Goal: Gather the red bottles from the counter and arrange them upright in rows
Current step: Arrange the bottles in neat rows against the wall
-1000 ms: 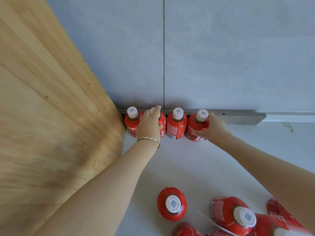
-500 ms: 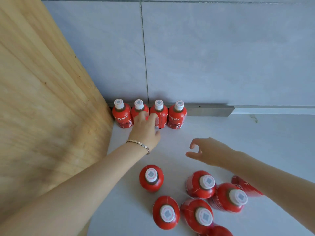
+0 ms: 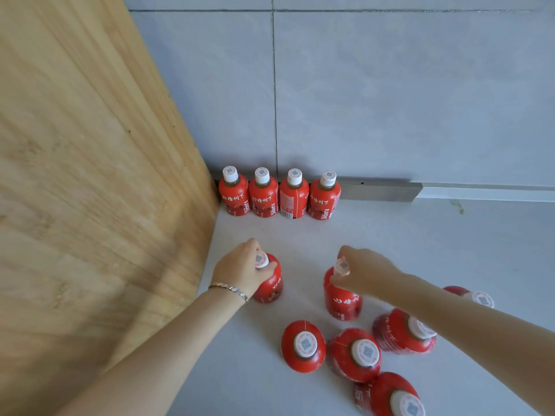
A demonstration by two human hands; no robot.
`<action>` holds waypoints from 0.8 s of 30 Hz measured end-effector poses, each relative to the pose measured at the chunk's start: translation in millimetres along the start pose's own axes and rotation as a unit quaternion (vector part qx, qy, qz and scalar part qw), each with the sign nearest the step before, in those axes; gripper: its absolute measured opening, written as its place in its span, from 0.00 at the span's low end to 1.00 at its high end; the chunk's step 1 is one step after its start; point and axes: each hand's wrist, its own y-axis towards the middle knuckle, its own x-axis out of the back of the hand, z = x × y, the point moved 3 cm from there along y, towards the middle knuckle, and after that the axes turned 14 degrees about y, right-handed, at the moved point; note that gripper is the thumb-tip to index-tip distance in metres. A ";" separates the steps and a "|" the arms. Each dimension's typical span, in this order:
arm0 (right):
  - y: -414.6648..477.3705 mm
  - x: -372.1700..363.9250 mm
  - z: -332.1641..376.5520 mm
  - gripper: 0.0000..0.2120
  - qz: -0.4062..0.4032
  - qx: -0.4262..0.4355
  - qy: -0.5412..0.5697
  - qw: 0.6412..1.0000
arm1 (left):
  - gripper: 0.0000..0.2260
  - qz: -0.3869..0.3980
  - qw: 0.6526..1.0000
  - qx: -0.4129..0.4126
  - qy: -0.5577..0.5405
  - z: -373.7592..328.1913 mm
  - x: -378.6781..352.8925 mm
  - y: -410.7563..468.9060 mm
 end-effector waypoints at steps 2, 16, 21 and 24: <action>16.8 -2.1 18.4 0.21 -0.021 0.017 0.024 0.999 | 0.13 -0.028 0.999 0.021 -0.010 9.8 9.4 16.5; 104.9 -30.8 105.0 0.29 -0.062 0.050 0.089 0.993 | 0.25 -0.133 0.973 0.175 -0.068 48.2 15.8 86.8; 114.3 -44.8 108.5 0.34 -0.059 0.068 0.249 0.964 | 0.23 -0.120 0.951 0.209 -0.196 54.7 11.5 99.6; 118.4 -50.8 115.4 0.34 -0.091 0.052 0.330 0.938 | 0.22 -0.114 0.953 0.209 -0.189 56.2 11.8 101.9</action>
